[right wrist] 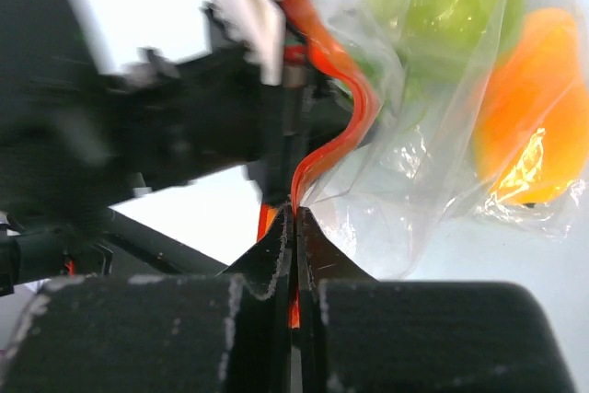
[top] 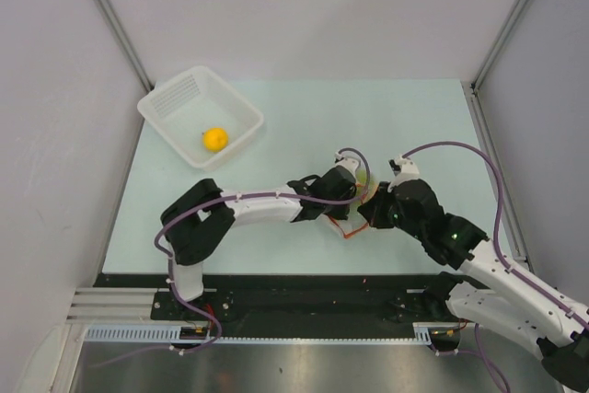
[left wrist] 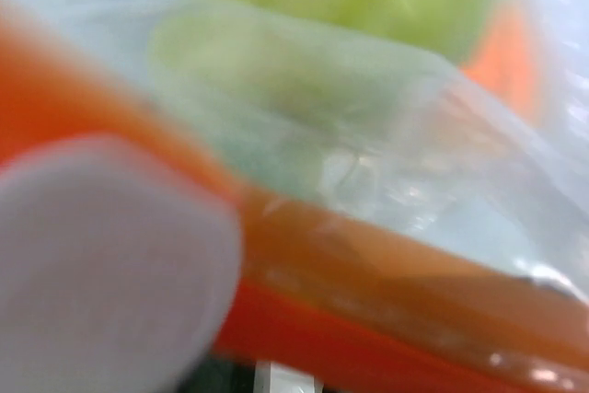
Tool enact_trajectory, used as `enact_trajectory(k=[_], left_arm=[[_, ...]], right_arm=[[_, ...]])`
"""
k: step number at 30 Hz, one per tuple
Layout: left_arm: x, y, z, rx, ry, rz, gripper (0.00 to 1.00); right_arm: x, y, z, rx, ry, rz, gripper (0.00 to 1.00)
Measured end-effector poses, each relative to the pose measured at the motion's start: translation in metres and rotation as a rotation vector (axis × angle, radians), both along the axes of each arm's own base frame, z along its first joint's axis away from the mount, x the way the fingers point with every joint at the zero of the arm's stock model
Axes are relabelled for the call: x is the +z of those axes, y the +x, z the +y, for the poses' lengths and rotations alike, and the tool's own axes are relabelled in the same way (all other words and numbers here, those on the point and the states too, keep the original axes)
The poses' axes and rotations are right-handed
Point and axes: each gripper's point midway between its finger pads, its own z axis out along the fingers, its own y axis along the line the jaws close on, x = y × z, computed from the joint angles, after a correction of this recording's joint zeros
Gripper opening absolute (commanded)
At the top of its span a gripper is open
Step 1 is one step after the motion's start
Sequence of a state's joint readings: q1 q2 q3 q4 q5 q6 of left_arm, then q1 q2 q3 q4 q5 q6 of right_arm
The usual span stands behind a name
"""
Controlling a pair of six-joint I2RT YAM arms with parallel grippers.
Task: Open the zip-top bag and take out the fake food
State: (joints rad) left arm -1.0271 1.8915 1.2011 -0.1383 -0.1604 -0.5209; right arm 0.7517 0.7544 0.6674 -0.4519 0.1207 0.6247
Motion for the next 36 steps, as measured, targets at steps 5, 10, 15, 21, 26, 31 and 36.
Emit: enact_trajectory(k=[5, 10, 15, 21, 26, 31, 36], left_arm=[[0.043, -0.014, -0.013, -0.077, -0.117, 0.020, 0.05], [0.081, -0.028, -0.024, -0.149, -0.220, 0.031, 0.04], [0.101, -0.041, -0.026, -0.205, -0.269, 0.053, 0.04], [0.119, -0.046, -0.019, -0.203, -0.315, 0.085, 0.00], [0.124, -0.040, -0.018, -0.138, -0.358, 0.122, 0.00], [0.109, -0.025, -0.022, -0.067, -0.372, 0.177, 0.00], [0.099, -0.023, -0.024, -0.037, -0.367, 0.220, 0.00]], right_arm=[[-0.012, -0.002, -0.003, 0.006, -0.030, 0.009, 0.00], [-0.012, 0.000, -0.003, 0.003, -0.029, 0.002, 0.00], [-0.003, 0.004, -0.005, -0.015, -0.012, -0.036, 0.00], [0.009, 0.005, -0.005, -0.021, 0.022, -0.076, 0.00], [0.016, 0.006, 0.003, 0.006, 0.057, -0.089, 0.00], [0.010, 0.010, 0.007, 0.006, 0.050, -0.069, 0.00], [0.004, 0.011, 0.005, -0.008, 0.028, -0.057, 0.00]])
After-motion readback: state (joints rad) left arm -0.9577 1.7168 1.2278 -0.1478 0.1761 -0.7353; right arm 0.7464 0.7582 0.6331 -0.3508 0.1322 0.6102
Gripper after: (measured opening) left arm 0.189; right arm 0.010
